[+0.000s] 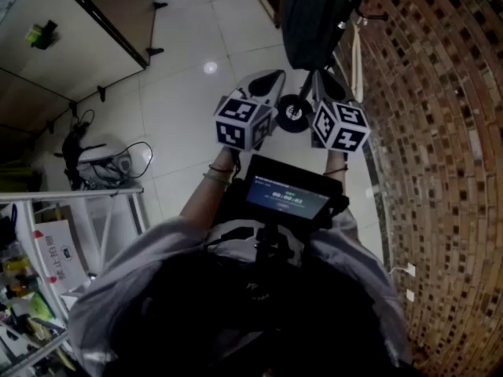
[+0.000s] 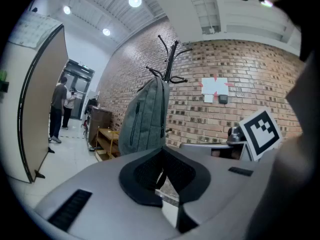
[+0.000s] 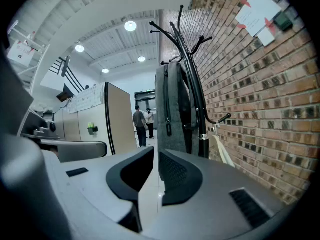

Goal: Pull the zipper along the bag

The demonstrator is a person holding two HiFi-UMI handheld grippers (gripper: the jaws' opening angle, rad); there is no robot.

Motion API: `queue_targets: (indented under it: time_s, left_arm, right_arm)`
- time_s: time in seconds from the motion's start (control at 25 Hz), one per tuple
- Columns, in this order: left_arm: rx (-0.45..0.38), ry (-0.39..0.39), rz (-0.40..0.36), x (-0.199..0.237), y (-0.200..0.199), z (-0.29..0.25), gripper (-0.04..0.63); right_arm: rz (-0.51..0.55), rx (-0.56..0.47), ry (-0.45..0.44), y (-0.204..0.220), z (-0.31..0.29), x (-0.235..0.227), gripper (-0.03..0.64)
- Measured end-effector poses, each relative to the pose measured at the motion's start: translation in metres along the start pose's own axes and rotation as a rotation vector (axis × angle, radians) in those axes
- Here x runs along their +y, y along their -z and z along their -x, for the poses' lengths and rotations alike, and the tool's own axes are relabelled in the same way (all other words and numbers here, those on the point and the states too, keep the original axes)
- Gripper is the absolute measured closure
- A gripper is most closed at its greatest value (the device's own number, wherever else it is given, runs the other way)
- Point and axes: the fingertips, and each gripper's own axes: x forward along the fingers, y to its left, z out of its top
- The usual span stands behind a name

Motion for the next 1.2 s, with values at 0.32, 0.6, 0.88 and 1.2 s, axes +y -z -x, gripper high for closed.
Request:
queue_targets:
  time_s: [0.32,0.6,0.88,1.2]
  left_arm:
    - [0.009,-0.009,-0.008,0.01,-0.001,-0.01,0.588]
    - [0.002,0.018,-0.002,0.019,-0.01,-0.025,0.588]
    - [0.001,0.025,0.01,0.033,-0.014,-0.031,0.588]
    - [0.003,0.029,0.009,0.041,-0.016,-0.035,0.588]
  right_arm:
    - [0.017,0.013,-0.014,-0.013,-0.024,-0.009,0.511]
    - [-0.006,0.006,0.008,-0.03,-0.046,-0.017,0.494]
    - [0.005,0.021,0.067,-0.039,-0.065,-0.02,0.494]
    - [0.072,0.056,0.193,-0.04,-0.075,-0.018,0.497]
